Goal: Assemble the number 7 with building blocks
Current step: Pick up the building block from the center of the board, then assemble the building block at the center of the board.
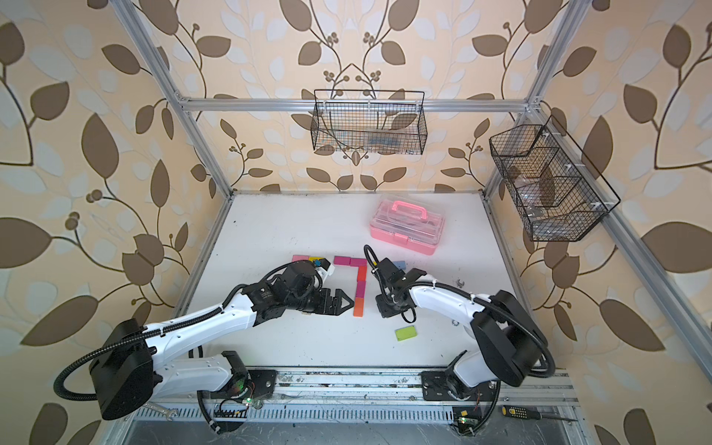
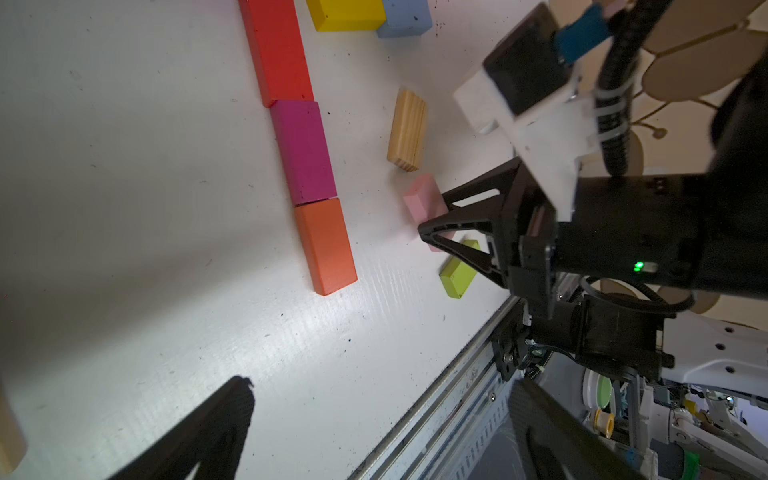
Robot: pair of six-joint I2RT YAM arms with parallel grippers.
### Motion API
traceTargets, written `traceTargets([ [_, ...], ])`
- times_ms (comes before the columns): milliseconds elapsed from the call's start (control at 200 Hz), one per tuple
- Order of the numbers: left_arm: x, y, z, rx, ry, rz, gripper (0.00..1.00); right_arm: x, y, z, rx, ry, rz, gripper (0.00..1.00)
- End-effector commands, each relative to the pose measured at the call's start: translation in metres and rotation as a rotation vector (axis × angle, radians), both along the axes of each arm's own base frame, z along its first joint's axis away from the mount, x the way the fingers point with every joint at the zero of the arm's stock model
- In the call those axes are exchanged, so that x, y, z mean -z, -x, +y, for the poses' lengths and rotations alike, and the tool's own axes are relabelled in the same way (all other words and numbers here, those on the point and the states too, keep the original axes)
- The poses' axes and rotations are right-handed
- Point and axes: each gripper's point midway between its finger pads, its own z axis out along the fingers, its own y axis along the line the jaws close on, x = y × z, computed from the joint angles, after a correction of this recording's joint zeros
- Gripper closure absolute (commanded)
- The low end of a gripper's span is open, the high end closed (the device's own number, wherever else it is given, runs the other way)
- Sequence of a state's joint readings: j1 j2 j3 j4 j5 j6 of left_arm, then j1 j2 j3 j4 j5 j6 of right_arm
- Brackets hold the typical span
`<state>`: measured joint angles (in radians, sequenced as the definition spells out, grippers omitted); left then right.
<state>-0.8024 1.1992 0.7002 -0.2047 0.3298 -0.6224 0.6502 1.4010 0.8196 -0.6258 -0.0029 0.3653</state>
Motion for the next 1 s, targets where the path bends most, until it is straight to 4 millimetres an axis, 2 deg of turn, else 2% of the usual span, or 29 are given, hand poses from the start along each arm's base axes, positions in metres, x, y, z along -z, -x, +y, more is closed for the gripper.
traceTargets([
  [0,-0.028,0.0,-0.008,0.099,-0.023,-0.166,0.01,-0.033,-0.011,-0.023,0.117,-0.079,-0.026,0.85],
  [95,-0.035,0.002,-0.016,0.181,-0.066,-0.254,0.01,-0.048,-0.023,-0.054,0.232,-0.147,-0.043,0.85],
  [190,-0.04,0.003,-0.026,0.277,-0.099,-0.33,0.01,-0.053,-0.033,-0.085,0.315,-0.144,-0.05,0.85],
  [320,-0.047,0.003,-0.042,0.449,-0.154,-0.512,0.01,-0.048,-0.045,-0.102,0.337,-0.12,-0.041,0.85],
  [380,-0.047,0.0,-0.049,0.52,-0.179,-0.592,0.01,-0.041,-0.051,-0.104,0.331,-0.099,-0.026,0.85],
  [505,-0.041,-0.023,-0.059,0.575,-0.264,-0.738,0.01,-0.021,-0.067,-0.104,0.316,-0.067,-0.005,0.85],
  [615,-0.038,-0.032,-0.076,0.638,-0.259,-0.845,0.01,-0.002,-0.077,-0.104,0.299,-0.038,0.023,0.86],
  [640,-0.026,-0.033,-0.082,0.663,-0.266,-0.84,0.01,0.001,-0.079,-0.103,0.296,-0.035,0.027,0.86],
  [835,-0.007,-0.045,-0.107,0.701,-0.24,-0.866,0.01,0.018,-0.093,-0.093,0.243,0.015,0.045,0.87],
  [995,0.007,-0.049,-0.116,0.699,-0.227,-0.844,0.01,0.029,-0.097,-0.079,0.203,0.029,0.065,0.87],
])
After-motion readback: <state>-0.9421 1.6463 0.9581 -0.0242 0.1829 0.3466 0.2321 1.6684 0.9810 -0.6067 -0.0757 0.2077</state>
